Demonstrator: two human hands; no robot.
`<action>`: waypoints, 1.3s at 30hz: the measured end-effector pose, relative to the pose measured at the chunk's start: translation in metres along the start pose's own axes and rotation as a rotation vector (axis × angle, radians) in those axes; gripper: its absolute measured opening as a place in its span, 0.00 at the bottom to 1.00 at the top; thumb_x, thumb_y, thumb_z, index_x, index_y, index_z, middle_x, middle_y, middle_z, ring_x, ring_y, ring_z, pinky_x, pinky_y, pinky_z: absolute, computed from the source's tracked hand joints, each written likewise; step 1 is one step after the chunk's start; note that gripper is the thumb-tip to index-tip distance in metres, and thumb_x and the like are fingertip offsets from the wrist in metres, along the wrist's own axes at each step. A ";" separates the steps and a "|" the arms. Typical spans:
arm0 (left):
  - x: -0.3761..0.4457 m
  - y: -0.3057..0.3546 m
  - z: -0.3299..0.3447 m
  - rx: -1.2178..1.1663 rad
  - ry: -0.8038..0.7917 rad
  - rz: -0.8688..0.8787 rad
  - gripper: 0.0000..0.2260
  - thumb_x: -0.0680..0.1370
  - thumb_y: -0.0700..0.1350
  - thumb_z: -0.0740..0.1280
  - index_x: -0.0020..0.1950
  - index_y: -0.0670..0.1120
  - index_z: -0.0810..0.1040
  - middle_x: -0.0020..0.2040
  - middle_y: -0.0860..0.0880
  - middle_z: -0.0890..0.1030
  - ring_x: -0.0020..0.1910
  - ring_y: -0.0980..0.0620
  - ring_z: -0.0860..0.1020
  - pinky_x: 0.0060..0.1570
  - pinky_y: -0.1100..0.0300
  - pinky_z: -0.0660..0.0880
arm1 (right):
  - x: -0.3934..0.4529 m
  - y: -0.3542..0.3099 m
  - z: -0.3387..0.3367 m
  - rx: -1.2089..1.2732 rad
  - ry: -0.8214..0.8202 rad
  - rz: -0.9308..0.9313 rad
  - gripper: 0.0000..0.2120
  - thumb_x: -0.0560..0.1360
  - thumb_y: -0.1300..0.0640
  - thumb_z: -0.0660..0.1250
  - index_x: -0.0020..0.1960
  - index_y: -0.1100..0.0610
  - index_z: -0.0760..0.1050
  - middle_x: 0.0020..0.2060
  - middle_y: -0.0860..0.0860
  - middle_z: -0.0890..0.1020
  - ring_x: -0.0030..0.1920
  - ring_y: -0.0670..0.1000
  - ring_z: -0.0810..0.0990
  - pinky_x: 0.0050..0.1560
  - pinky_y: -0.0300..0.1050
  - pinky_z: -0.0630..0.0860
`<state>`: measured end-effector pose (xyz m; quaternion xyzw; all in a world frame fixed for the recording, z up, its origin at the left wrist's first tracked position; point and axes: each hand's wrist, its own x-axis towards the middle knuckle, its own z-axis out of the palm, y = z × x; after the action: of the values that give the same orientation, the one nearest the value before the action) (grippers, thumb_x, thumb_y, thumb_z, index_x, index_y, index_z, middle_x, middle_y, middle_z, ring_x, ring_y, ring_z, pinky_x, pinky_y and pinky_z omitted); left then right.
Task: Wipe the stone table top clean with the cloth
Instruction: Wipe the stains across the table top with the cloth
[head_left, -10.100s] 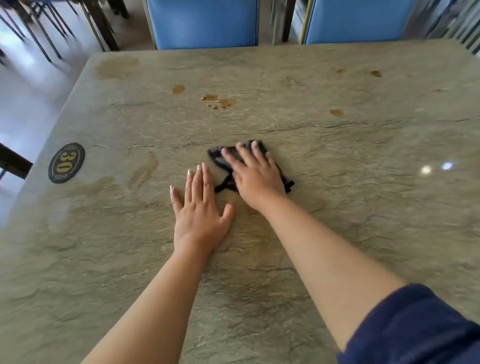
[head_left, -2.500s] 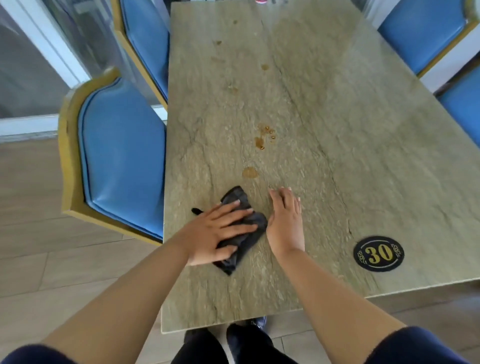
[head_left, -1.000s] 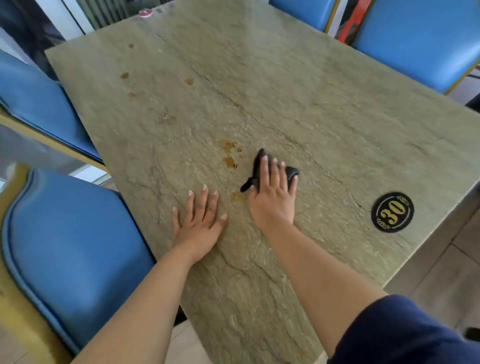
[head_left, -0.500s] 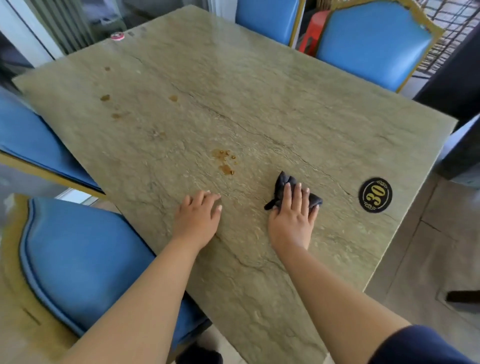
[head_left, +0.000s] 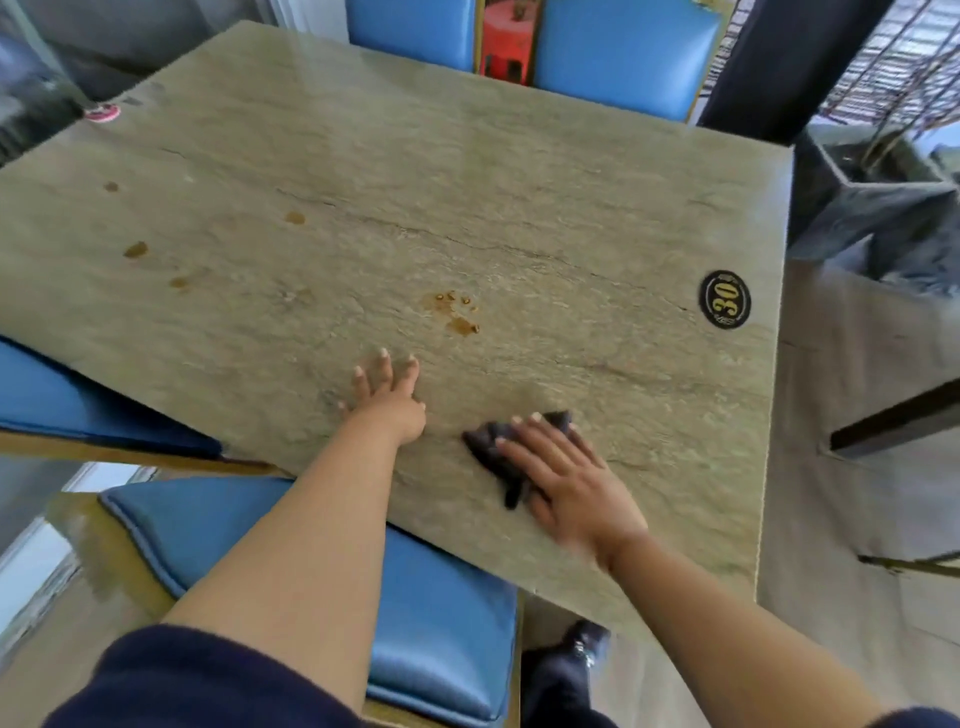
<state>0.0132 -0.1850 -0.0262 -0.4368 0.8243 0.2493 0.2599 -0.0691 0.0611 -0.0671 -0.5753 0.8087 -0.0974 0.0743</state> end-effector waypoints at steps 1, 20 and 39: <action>0.001 -0.001 -0.002 0.006 -0.015 0.014 0.29 0.84 0.47 0.51 0.77 0.58 0.35 0.75 0.51 0.26 0.74 0.41 0.28 0.71 0.35 0.38 | 0.002 0.004 -0.002 0.023 0.054 0.174 0.28 0.78 0.44 0.50 0.77 0.44 0.54 0.77 0.45 0.55 0.77 0.47 0.46 0.75 0.55 0.50; 0.000 0.002 -0.013 0.065 0.486 0.079 0.27 0.82 0.52 0.56 0.79 0.57 0.49 0.80 0.51 0.40 0.78 0.47 0.40 0.75 0.41 0.44 | 0.082 -0.031 -0.004 0.118 0.084 0.597 0.26 0.81 0.45 0.48 0.78 0.46 0.47 0.78 0.47 0.45 0.77 0.48 0.37 0.75 0.54 0.37; 0.061 -0.039 -0.052 0.301 0.161 0.240 0.31 0.78 0.67 0.41 0.75 0.59 0.29 0.74 0.50 0.26 0.74 0.45 0.29 0.72 0.36 0.36 | 0.191 -0.061 -0.002 0.195 0.209 1.127 0.29 0.80 0.46 0.45 0.78 0.53 0.42 0.78 0.51 0.41 0.77 0.51 0.36 0.74 0.56 0.32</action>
<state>0.0060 -0.2735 -0.0347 -0.3101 0.9166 0.1168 0.2238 -0.0761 -0.1392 -0.0518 -0.0338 0.9805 -0.1730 0.0871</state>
